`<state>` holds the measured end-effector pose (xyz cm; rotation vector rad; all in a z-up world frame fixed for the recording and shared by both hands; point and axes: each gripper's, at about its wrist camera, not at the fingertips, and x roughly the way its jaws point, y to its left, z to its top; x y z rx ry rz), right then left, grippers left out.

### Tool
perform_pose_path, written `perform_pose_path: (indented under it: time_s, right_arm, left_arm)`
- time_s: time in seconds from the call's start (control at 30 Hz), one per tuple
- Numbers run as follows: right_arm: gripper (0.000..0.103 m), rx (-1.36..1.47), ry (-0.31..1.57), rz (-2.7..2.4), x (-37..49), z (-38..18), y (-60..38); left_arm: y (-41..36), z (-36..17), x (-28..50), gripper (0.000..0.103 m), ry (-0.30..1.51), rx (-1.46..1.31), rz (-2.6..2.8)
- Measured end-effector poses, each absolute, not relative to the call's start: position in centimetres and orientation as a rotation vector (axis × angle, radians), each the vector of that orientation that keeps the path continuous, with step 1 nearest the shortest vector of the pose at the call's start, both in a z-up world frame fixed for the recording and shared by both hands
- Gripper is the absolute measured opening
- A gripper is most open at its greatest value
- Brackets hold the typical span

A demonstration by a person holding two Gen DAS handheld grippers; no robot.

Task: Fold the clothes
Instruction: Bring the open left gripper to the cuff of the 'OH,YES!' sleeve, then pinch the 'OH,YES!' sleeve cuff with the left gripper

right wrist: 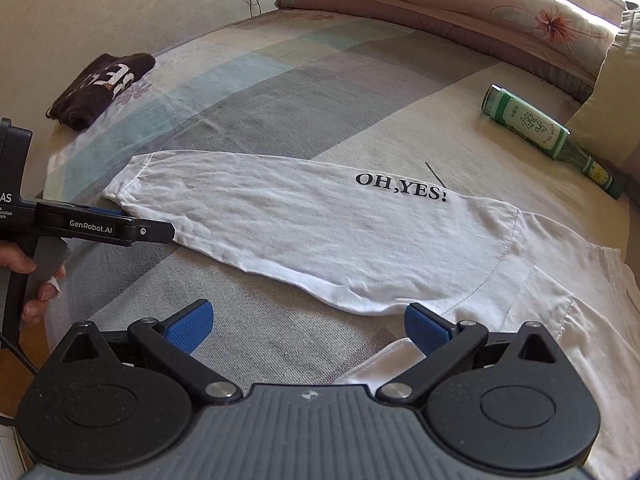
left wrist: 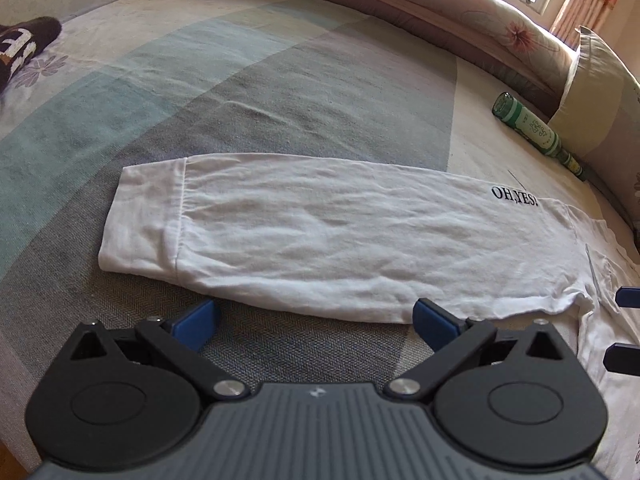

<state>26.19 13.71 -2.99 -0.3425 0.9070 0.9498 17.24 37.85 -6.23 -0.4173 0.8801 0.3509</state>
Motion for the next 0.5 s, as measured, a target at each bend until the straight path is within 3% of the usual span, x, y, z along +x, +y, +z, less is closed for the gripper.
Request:
perform_pose_path:
  time_s: [0.5]
  right_arm:
    - [0.103, -0.304, 0.912, 0.894, 27.4, -3.1, 13.3]
  left_arm:
    - [40.8, -6.0, 17.9, 0.102, 0.768, -0.595, 0.458]
